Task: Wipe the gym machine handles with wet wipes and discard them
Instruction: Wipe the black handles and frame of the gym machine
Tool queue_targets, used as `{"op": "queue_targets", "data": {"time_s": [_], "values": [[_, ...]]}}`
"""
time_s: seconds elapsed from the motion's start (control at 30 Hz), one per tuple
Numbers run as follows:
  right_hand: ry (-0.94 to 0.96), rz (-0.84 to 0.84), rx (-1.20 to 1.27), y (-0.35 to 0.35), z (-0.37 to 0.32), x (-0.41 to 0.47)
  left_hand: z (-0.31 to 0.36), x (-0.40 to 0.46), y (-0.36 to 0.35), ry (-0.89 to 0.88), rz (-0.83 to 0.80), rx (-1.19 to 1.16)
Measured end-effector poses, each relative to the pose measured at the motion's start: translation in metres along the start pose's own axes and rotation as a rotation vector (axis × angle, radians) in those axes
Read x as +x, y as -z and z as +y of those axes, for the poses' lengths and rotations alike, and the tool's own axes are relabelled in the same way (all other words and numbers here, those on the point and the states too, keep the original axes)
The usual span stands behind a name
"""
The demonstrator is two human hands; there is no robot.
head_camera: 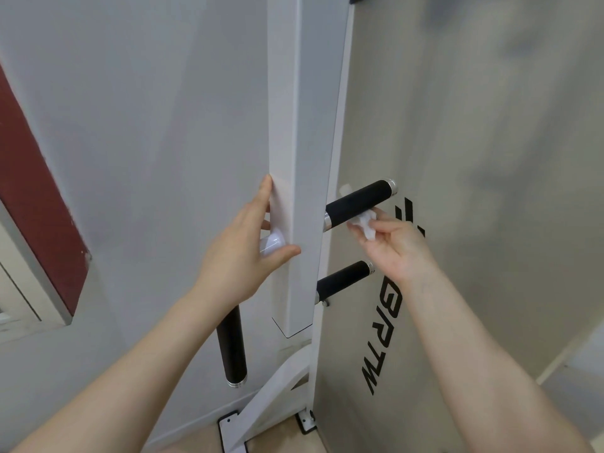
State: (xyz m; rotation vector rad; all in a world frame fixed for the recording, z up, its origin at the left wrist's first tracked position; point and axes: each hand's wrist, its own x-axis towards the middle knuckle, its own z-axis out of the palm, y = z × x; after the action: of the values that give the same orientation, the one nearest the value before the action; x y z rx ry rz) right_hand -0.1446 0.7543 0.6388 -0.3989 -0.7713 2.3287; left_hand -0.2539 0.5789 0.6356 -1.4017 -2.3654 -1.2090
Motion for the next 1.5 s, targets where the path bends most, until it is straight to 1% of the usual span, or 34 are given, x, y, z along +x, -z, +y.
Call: {"op": "queue_targets", "data": {"time_s": [0.07,0.17,0.23,0.27,0.37,0.4,0.53,0.63,0.73,0.8,0.87,0.93,0.97,1.03,1.1,1.13,1.2,1.23,1.3,1.33,1.37,1.4,1.43,1.5], "values": [[0.022,0.022,0.128,0.000,0.000,0.002,-0.001,0.001,-0.001,-0.001,0.003,0.002],[0.027,-0.058,0.035,-0.002,0.020,-0.002,-0.001,0.000,0.000,-0.001,0.006,0.014],[-0.018,-0.132,-0.006,0.000,0.024,-0.004,-0.002,-0.001,0.000,-0.004,0.008,0.024],[-0.022,-0.129,-0.010,0.001,0.020,-0.004,-0.002,-0.002,0.000,-0.006,0.009,0.029],[0.010,0.050,0.099,0.002,0.014,0.000,0.000,-0.002,-0.001,-0.011,0.009,0.035],[0.019,0.080,0.093,0.000,0.017,-0.001,0.000,-0.002,-0.001,-0.014,0.008,0.038],[-0.027,0.090,-0.054,-0.007,0.027,-0.011,0.001,-0.004,-0.001,-0.024,0.011,0.047],[0.099,0.214,-0.039,0.001,0.002,0.003,0.001,-0.006,-0.001,-0.022,0.009,0.043],[0.231,0.307,-0.138,0.002,-0.011,0.013,0.004,-0.006,-0.002,-0.024,0.005,0.054],[0.211,0.333,-0.318,0.005,-0.002,0.009,0.005,-0.007,-0.002,-0.023,0.004,0.064],[0.187,0.305,-0.489,0.007,0.007,-0.001,0.005,-0.007,-0.001,-0.022,0.007,0.066],[0.201,0.284,-0.497,0.007,0.008,-0.005,0.005,-0.008,-0.001,-0.022,0.011,0.071],[0.224,0.307,-0.459,0.006,0.004,-0.005,0.005,-0.007,-0.001,-0.024,0.013,0.072],[0.292,0.360,-0.428,0.005,-0.002,-0.003,0.005,-0.007,-0.001,-0.020,0.016,0.072],[0.410,0.358,-0.538,0.006,0.004,-0.005,0.005,-0.007,-0.002,-0.016,0.021,0.075],[0.496,0.329,-0.643,0.006,0.011,-0.008,0.004,-0.007,-0.002,-0.015,0.023,0.075],[0.696,0.191,-0.928,0.002,0.030,-0.015,0.004,-0.007,-0.003,-0.018,0.031,0.069],[0.822,0.134,-1.100,-0.001,0.038,-0.016,0.003,-0.007,-0.004,-0.021,0.034,0.063],[1.147,0.106,-1.405,-0.004,0.045,-0.009,0.003,-0.007,-0.003,-0.017,0.030,0.052],[1.279,0.082,-1.504,-0.004,0.044,-0.002,0.003,-0.007,-0.003,-0.014,0.028,0.049],[1.357,0.044,-1.563,-0.002,0.039,0.005,0.003,-0.008,-0.003,-0.013,0.027,0.049],[1.373,0.022,-1.605,0.002,0.031,0.012,0.003,-0.008,-0.002,-0.015,0.028,0.049],[1.344,0.036,-1.633,0.004,0.021,0.016,0.003,-0.008,-0.002,-0.018,0.030,0.049],[1.202,0.130,-1.609,0.010,0.002,0.020,0.002,-0.009,-0.001,-0.020,0.030,0.045]]}}
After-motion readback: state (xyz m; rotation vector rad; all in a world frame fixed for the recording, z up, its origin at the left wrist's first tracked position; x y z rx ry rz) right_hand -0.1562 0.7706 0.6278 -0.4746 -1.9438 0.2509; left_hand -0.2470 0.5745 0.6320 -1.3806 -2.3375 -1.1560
